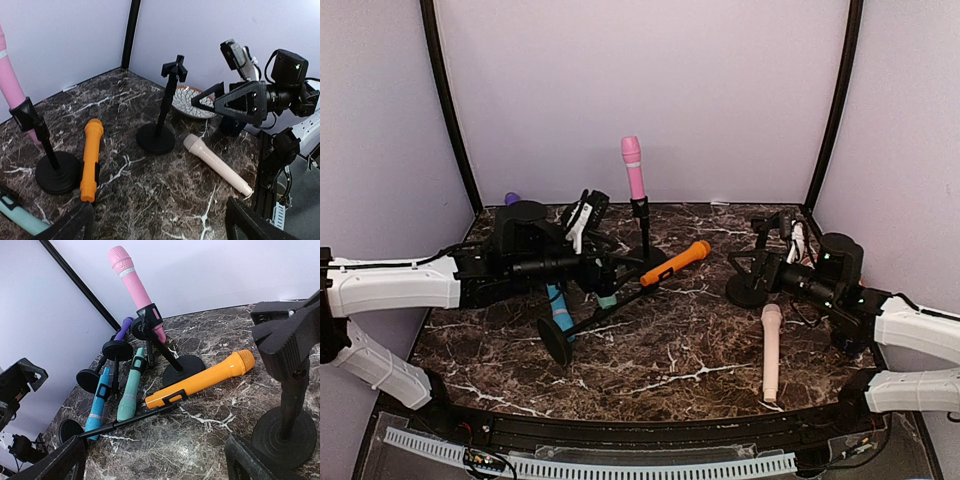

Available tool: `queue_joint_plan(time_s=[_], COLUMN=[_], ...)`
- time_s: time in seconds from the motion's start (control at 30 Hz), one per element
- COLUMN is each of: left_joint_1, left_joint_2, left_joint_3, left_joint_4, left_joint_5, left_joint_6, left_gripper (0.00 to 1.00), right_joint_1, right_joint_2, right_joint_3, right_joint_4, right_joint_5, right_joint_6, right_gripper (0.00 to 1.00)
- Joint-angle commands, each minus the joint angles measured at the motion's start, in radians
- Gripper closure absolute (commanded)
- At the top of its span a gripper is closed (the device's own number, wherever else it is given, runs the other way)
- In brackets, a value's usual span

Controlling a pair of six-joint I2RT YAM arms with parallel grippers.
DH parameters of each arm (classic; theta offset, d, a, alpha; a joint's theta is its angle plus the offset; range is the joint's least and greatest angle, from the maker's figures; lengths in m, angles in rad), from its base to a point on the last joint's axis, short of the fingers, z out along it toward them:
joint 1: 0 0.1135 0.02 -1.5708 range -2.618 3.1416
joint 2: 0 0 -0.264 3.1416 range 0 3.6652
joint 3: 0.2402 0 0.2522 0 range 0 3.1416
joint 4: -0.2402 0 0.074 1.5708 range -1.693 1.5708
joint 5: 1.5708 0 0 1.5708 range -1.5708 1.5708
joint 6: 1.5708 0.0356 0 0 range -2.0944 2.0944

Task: Remove the microphone from the stand
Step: Pick up the microphone stand with the microphone from the center of the board.

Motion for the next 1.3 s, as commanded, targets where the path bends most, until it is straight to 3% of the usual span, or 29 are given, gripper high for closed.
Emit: queue_joint_plan(time_s=[0.0, 0.17, 0.33, 0.5, 0.8, 1.27], left_joint_1=[0.043, 0.051, 0.051, 0.050, 0.051, 0.051], left_joint_2=[-0.023, 0.040, 0.127, 0.188, 0.271, 0.343], left_joint_3=[0.001, 0.114, 0.187, 0.229, 0.222, 0.177], left_joint_4=[-0.279, -0.528, -0.677, -0.836, -0.912, -0.887], left_joint_5=[0.041, 0.095, 0.105, -0.002, -0.190, -0.255], left_joint_6=[-0.023, 0.018, 0.062, 0.086, 0.093, 0.107], left_gripper=[0.07, 0.12, 0.19, 0.25, 0.32, 0.48], right_joint_1=[0.021, 0.026, 0.029, 0.029, 0.029, 0.031], right_joint_2=[0.022, 0.030, 0.025, 0.019, 0.043, 0.047], right_joint_3=[0.031, 0.032, 0.026, 0.016, 0.015, 0.003], right_joint_4=[0.079, 0.067, 0.053, 0.048, 0.067, 0.071], right_joint_5=[0.015, 0.037, 0.060, 0.074, 0.063, 0.066], right_joint_6=[-0.023, -0.021, -0.014, -0.011, -0.002, 0.017], right_gripper=[0.02, 0.02, 0.02, 0.02, 0.02, 0.02])
